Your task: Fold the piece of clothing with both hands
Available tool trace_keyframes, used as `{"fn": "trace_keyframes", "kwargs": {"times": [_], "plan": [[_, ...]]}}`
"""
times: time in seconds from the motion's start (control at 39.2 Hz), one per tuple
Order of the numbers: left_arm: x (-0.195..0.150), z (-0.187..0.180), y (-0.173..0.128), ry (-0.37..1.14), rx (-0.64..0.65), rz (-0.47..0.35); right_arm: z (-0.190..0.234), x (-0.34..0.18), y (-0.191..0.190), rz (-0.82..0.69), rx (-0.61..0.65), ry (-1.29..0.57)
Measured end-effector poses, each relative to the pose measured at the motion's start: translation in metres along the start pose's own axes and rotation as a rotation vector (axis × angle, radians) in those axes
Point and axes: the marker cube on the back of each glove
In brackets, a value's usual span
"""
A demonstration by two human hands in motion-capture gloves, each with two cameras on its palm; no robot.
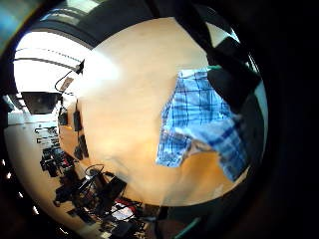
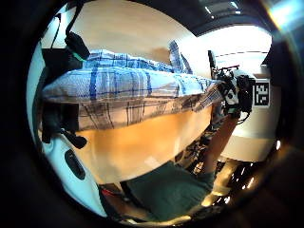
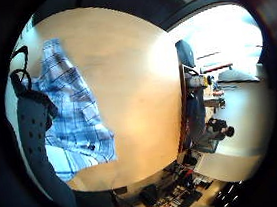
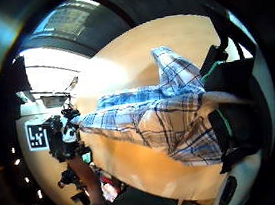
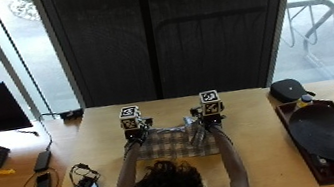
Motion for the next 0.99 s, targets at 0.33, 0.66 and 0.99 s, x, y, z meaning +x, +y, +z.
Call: {"fn": "trace_keyframes", "kwargs": {"times": [0.33, 0.66, 0.99], "plan": [[-0.014, 0.046, -0.031, -0.075, 0.071, -0.119, 0.039, 0.073, 0.007, 0.491, -0.08, 0.387], [-0.021, 0.092, -0.043, -0.109, 0.032, -0.143, 0.066, 0.09, 0.008, 0.497, -0.053, 0.406], [-0.009, 0.079, -0.034, -0.109, 0.119, -0.102, 0.054, 0.083, 0.015, 0.48, 0.046, 0.418]]}}
